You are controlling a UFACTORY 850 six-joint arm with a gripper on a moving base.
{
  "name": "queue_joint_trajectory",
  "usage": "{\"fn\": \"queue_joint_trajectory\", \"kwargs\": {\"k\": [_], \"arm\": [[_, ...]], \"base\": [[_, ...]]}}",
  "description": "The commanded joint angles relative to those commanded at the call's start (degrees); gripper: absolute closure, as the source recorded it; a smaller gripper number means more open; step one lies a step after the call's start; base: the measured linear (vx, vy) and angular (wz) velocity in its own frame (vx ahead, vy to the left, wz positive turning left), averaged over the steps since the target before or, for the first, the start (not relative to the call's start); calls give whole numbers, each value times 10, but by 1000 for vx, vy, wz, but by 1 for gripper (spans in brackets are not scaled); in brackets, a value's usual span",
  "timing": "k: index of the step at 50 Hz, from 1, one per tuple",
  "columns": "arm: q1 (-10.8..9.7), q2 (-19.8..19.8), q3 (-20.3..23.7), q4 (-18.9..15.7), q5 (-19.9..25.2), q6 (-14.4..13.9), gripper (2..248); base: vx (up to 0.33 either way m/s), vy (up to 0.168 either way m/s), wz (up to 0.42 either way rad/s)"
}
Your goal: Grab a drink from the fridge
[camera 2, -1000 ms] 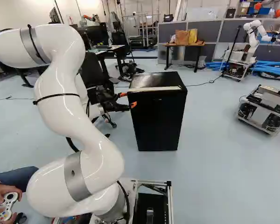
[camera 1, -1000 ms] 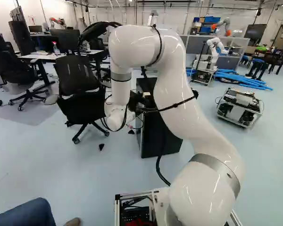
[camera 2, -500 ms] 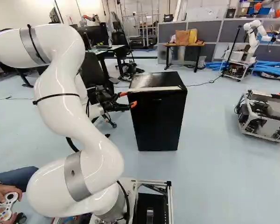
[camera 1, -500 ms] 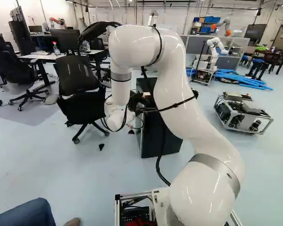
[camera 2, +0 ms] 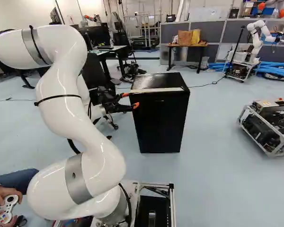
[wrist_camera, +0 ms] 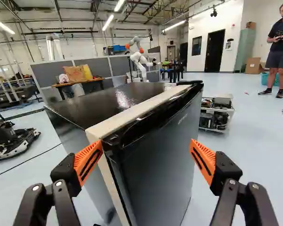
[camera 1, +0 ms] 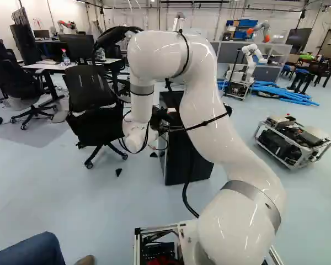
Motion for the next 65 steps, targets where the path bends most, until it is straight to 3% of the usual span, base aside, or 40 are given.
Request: {"fn": "queue_joint_trajectory", "kwargs": {"k": [27,65], "arm": [[-3,6,13,0,0,0,3],[30,52,110,0,0,0,3]], "base": [[0,0,0],[0,0,0]]}}
